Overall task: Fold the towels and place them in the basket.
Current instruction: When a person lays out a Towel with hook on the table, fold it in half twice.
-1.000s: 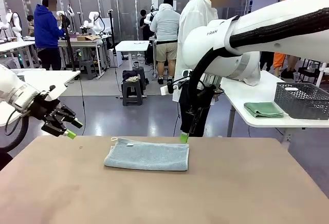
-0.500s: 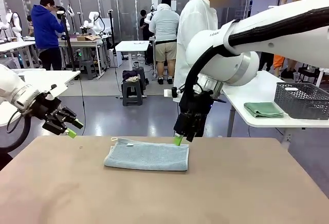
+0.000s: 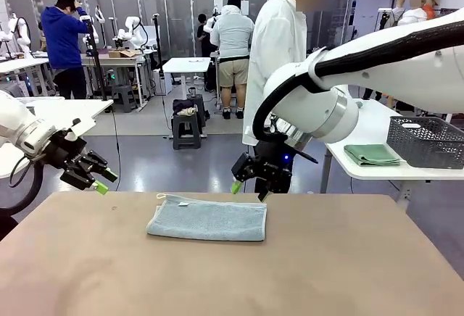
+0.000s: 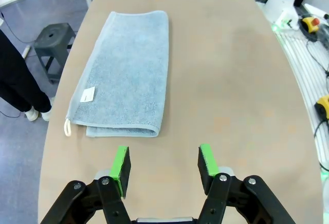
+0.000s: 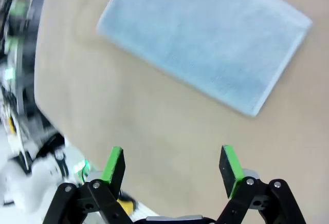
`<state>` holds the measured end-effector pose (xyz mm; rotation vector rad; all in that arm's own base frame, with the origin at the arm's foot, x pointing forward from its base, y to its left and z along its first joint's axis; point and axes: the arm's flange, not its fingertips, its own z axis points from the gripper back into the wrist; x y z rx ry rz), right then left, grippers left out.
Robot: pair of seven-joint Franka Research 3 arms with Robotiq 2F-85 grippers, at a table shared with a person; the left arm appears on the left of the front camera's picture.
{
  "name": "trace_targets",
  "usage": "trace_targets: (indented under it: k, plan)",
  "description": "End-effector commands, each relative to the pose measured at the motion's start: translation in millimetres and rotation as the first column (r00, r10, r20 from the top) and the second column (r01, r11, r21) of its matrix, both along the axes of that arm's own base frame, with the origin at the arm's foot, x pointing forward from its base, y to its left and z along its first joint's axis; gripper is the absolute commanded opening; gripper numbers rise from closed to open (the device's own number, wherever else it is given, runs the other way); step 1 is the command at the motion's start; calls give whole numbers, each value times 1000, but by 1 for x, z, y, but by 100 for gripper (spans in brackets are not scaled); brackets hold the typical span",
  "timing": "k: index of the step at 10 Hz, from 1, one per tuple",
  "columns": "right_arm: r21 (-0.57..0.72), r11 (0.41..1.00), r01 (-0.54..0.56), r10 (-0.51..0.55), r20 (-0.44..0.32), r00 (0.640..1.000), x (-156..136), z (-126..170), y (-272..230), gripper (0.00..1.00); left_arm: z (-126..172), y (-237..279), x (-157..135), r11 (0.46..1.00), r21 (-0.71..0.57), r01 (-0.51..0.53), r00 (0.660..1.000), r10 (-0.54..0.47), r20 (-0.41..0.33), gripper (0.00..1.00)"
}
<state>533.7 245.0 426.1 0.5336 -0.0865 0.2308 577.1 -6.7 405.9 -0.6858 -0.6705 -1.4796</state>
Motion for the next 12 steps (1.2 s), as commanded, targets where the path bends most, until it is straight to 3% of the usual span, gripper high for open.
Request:
trace_targets:
  k: [1, 5, 6, 9, 12]
  plan:
    - [-48, 987, 155, -151, 66, 986, 3, -15, 8, 93, 0, 0, 0, 1000, 1, 10, 1000, -10, 11, 68]
    - [-118, 959, 256, -253, 45, 967, 8, -21, 2, 93, 0, 0, 0, 1000, 1, 10, 1000, -10, 11, 68]
    - [-60, 982, 179, -176, 58, 983, 10, -24, -4, 93, 0, 0, 0, 1000, 1, 10, 1000, -10, 11, 68]
    - [-60, 982, 179, -176, 58, 983, 10, -24, -4, 93, 0, 0, 0, 1000, 1, 10, 1000, -10, 11, 68]
    - [-99, 955, 279, -278, 28, 960, 26, -37, 8, 93, 0, 0, 0, 1000, 1, 10, 1000, -10, 11, 68]
